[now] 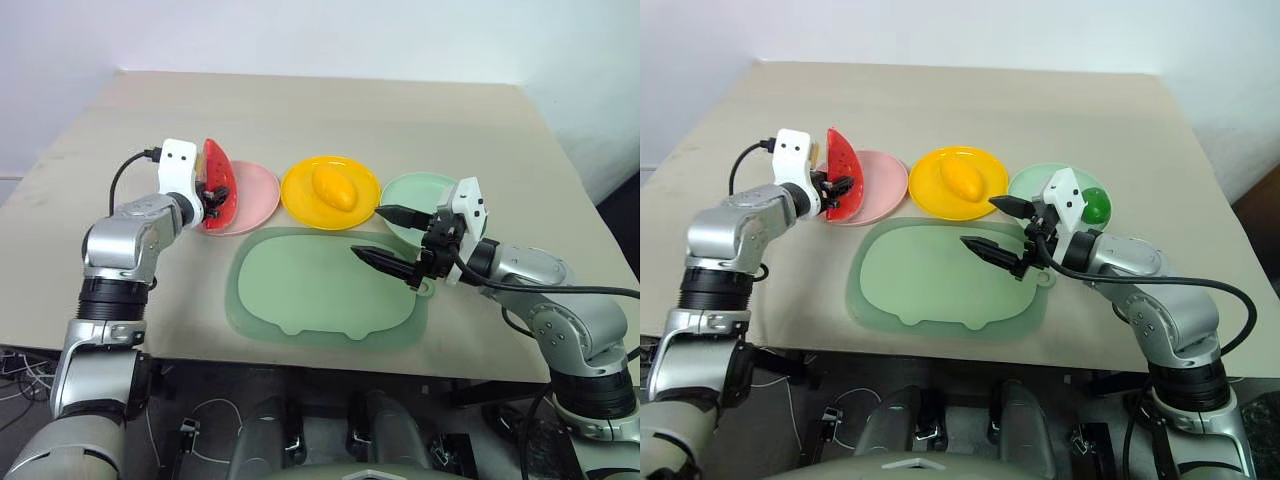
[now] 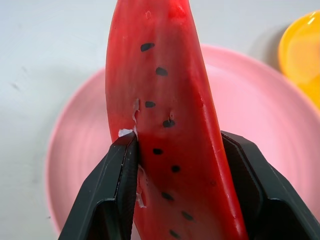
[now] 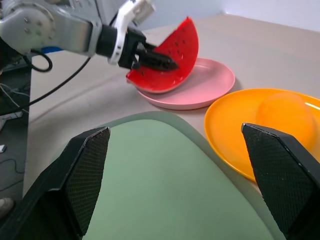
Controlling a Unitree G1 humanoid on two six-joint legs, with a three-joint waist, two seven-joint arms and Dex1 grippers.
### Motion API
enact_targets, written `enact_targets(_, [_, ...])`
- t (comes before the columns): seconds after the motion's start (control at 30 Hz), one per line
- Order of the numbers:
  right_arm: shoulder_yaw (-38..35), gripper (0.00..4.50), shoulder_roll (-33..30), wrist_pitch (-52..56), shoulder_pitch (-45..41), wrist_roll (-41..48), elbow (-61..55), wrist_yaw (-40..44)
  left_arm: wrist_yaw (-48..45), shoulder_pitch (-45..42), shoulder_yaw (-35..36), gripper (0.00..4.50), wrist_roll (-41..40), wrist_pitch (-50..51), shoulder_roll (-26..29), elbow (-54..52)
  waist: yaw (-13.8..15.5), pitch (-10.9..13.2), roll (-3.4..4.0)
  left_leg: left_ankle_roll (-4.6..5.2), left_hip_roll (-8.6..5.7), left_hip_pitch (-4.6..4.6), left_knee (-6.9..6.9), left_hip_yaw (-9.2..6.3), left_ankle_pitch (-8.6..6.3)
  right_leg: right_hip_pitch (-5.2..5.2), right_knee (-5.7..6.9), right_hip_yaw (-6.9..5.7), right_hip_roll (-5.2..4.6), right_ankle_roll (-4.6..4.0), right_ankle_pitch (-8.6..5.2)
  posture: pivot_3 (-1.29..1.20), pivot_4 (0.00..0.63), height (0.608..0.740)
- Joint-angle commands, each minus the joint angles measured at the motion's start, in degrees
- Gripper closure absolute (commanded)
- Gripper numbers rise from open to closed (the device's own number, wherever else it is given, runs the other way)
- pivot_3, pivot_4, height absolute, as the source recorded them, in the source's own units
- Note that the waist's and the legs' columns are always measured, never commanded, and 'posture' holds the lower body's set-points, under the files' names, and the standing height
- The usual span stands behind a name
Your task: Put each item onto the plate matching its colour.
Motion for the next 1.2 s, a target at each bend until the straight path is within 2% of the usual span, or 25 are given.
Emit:
enact_targets(0.03, [-0.7,0.0,-0.4,-1.7,-0.4,-0.6,-0.3,0.7,-1.9,-2.7,1.2,2.41,1.9,-3.8,-0.2,2.9,0.0,0.0,-0.02,0.0,0.0,0.0,0.0,0.0,0.0,0.0,0.0,0.0,0.0,0.0,0.0,0.0,0.15,0.696])
enact_targets(0.07, [-0.7,0.0,-0.4,-1.9,-0.3,-0.8,-0.1,0.9,-2.6,-2.8,1.3,2.41,2.0,-4.1,-0.3,3.6,0.0,0.0,-0.02,0.02,0.0,0.0,0.01,0.0,0.01,0.01,0.0,0.0,0.0,0.0,0.0,0.0,0.15,0.696])
enact_targets(0.3, [-1.3,0.0,-0.5,-2.9,1.2,-1.4,0.2,1.8,-3.6,-2.7,0.7,0.05,5.3,-6.1,0.5,3.4,0.0,0.0,-0.03,0.12,0.0,0.0,0.03,-0.01,0.05,0.02,0.02,-0.01,-0.01,0.01,0.0,0.0,0.15,0.696])
enact_targets(0.6, [-2.2,0.0,-0.9,-3.7,2.6,-1.2,0.1,2.7,-4.9,-0.6,3.6,0.02,4.5,-0.7,3.1,-9.7,0.0,0.0,-0.03,0.14,0.0,0.01,0.05,-0.01,0.06,0.02,0.06,-0.01,-0.01,0.01,0.0,0.0,0.15,0.696])
enact_targets(0.8, [-5.4,0.0,-1.7,-2.9,2.5,1.0,-0.6,2.9,-10.8,4.5,8.6,0.02,-2.1,7.2,6.7,-22.9,-0.1,0.0,-0.03,0.15,0.01,0.02,0.05,-0.01,0.06,0.02,0.07,-0.01,0.0,0.02,0.0,0.0,0.15,0.696])
enact_targets(0.87, [-6.6,0.0,-1.7,-2.6,2.8,2.2,-1.2,2.8,-14.1,7.9,11.0,0.02,-5.1,6.2,7.3,-26.6,-0.1,0.0,-0.03,0.14,0.01,0.03,0.04,-0.01,0.06,0.03,0.07,0.0,-0.01,0.02,-0.01,0.0,0.15,0.696])
enact_targets(1.0, [-7.4,0.0,-1.4,-2.3,4.2,3.6,-2.2,2.3,-26.4,20.3,16.4,0.02,-11.7,-5.8,5.9,-32.5,-0.1,0.0,0.0,0.02,0.01,0.07,0.02,0.0,-0.02,0.04,0.06,0.01,-0.02,0.01,-0.01,0.0,0.15,0.696])
enact_targets(1.2, [-6.6,0.0,-1.1,-2.2,5.5,4.1,-3.2,1.8,-35.4,32.0,18.8,0.02,-12.8,-15.7,7.5,-34.2,0.1,0.0,-0.01,0.0,0.01,0.05,0.09,-0.02,-0.04,0.06,0.05,0.0,-0.06,-0.03,-0.02,0.0,0.15,0.696])
